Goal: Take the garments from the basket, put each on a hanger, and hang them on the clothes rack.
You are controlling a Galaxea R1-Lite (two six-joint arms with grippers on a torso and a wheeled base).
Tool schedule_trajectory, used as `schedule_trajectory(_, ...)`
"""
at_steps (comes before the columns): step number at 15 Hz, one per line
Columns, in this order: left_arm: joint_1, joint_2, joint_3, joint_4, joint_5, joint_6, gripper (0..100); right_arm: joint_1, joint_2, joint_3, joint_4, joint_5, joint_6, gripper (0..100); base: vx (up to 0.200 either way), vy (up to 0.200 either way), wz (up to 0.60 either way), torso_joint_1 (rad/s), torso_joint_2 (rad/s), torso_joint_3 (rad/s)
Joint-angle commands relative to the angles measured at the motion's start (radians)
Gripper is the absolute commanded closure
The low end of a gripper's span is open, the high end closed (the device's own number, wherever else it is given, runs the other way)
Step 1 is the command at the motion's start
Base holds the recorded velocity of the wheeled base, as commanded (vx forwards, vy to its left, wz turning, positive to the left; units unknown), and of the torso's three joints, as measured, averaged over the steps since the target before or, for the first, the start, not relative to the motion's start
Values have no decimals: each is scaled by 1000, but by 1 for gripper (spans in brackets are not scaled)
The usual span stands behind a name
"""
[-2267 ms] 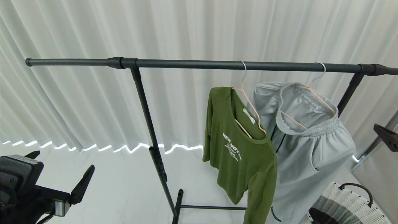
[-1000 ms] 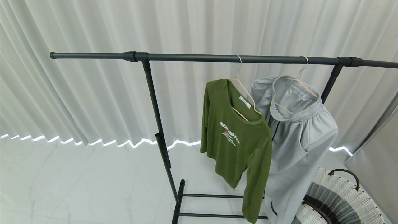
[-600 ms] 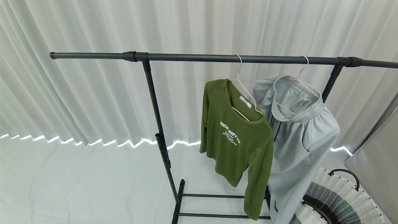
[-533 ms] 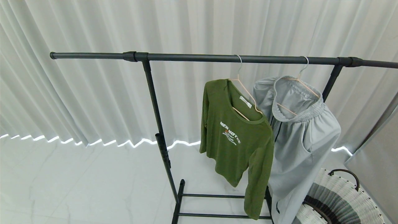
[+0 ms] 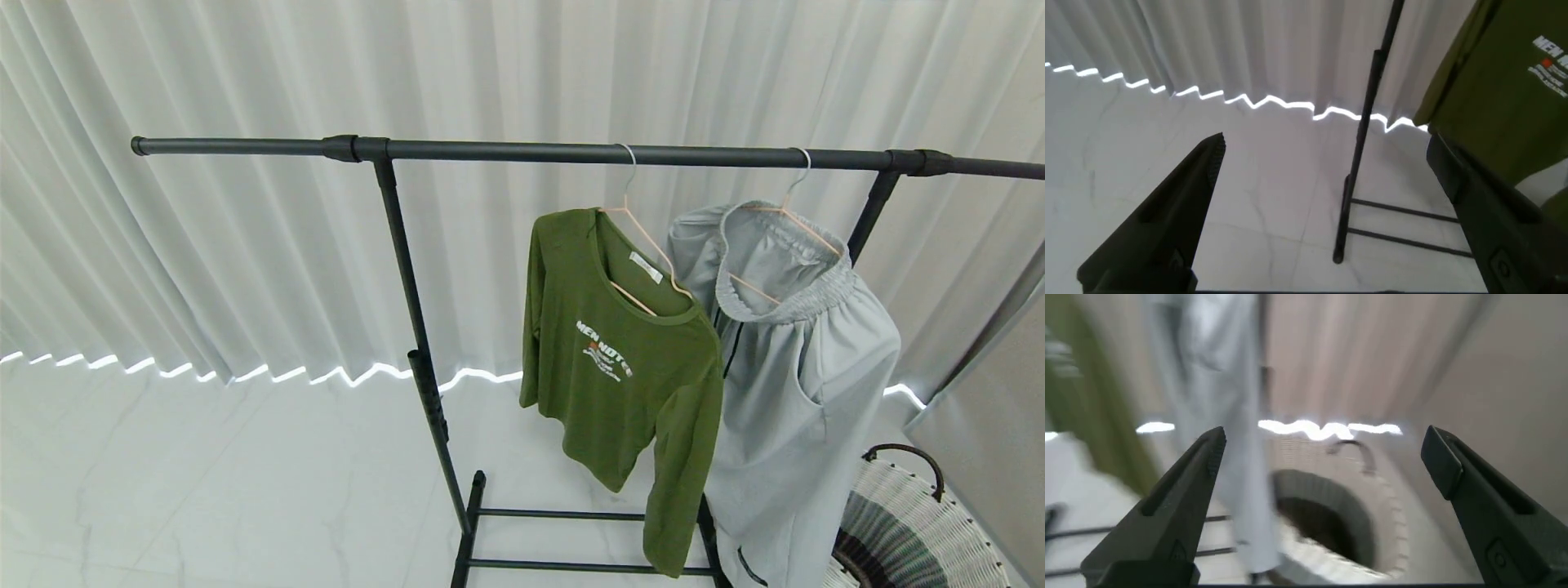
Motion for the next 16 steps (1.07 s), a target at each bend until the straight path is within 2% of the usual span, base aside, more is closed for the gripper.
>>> schedule_trajectory(1, -1, 5, 0, 25, -21, -13, 0, 0, 2, 9, 3, 45, 33, 0, 0, 0, 0, 0, 0, 0)
schedule_trajectory(3, -26, 5, 0, 27, -24, -12, 0, 0, 2, 9, 7, 54, 45, 0, 0, 0, 0, 0, 0, 0)
schedule_trajectory(4, -78, 0, 0, 27, -25, -10, 0, 0, 2, 9, 9, 52, 48, 0, 0, 0, 0, 0, 0, 0)
schedule_trajectory(5, -172, -23, 0, 27, -25, -10, 0, 0, 2, 9, 9, 55, 48, 0, 0, 0, 0, 0, 0, 0)
schedule_trajectory(9, -139, -92, 0, 31, -29, -13, 0, 0, 0, 9, 15, 55, 60, 0, 0, 0, 0, 0, 0, 0)
schedule_trajectory(13, -135, -92, 0, 30, -27, -24, 0, 0, 0, 9, 36, 52, 116, 0, 0, 0, 0, 0, 0, 0)
schedule_trajectory(16, -135, -92, 0, 30, -27, -24, 0, 0, 2, 9, 49, 100, 102, 0, 0, 0, 0, 0, 0, 0)
